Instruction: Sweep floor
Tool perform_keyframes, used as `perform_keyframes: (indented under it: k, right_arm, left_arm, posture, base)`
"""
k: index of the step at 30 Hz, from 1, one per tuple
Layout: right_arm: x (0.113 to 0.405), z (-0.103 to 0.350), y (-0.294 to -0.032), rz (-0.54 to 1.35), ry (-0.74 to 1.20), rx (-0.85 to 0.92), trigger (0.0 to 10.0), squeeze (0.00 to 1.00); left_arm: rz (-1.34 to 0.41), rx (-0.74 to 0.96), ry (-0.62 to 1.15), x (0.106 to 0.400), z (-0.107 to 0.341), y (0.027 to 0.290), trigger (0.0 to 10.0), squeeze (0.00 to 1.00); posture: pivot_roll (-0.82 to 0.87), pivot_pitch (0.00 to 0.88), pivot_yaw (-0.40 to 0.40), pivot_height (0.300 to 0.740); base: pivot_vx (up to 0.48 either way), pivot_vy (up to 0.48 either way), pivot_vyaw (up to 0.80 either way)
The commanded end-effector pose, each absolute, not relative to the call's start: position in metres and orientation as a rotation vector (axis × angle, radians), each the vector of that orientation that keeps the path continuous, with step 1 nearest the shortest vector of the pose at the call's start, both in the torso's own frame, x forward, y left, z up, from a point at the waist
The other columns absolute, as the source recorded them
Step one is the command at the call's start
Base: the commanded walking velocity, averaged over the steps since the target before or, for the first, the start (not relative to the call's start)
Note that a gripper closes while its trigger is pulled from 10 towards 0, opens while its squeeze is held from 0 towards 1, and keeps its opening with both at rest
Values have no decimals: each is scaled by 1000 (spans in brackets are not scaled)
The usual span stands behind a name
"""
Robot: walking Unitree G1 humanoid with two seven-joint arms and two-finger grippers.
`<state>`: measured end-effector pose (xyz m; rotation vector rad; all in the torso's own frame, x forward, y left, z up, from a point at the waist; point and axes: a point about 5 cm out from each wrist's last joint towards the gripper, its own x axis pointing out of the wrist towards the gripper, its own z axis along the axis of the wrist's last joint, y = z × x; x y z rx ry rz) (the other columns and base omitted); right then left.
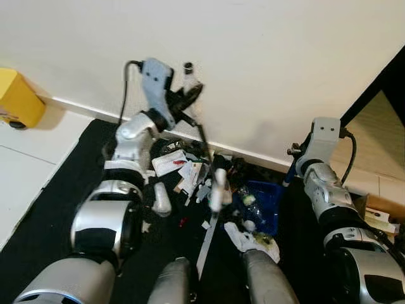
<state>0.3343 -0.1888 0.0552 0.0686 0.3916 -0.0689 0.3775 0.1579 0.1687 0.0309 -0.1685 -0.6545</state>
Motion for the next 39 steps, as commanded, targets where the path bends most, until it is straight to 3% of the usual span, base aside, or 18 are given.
perform_keyframes:
  k: [1,8,18,23,33,38,39]
  right_arm:
    - [325,37,-166,64,462,148,10000,0]
    - [322,33,-163,76,466,158,10000,0]
    - [310,23,-125,225,485,167,10000,0]
    - [306,22,-116,252,471,197,10000,0]
    - [308,27,-116,251,436,255,10000,0]
    - [312,33,-120,236,410,289,10000,0]
    - [316,38,-126,217,397,305,10000,0]
  left_arm:
    - [-611,63,-175,379,170,164,10000,0]
    - [-574,132,-102,373,145,158,10000,0]
    - [-826,147,41,349,100,77,10000,0]
    - [-895,139,33,342,98,50,10000,0]
    - [-902,88,-63,350,122,39,10000,0]
    - [-852,58,-136,361,141,51,10000,0]
    - [-797,11,-183,370,156,68,10000,0]
  posture:
    - [-1,114,50,740]
    - [-5,114,45,740]
    - [-38,117,55,740]
    - [-44,116,56,740]
    - [-40,114,58,740]
    - [-35,108,61,740]
    - [-30,103,63,740]
  base:
    - [0,0,0]
    - [0,0,0]
    - [0,0,0]
    - [0,0,0]
    - [0,0,0]
    - [0,0,0]
    - [0,0,0]
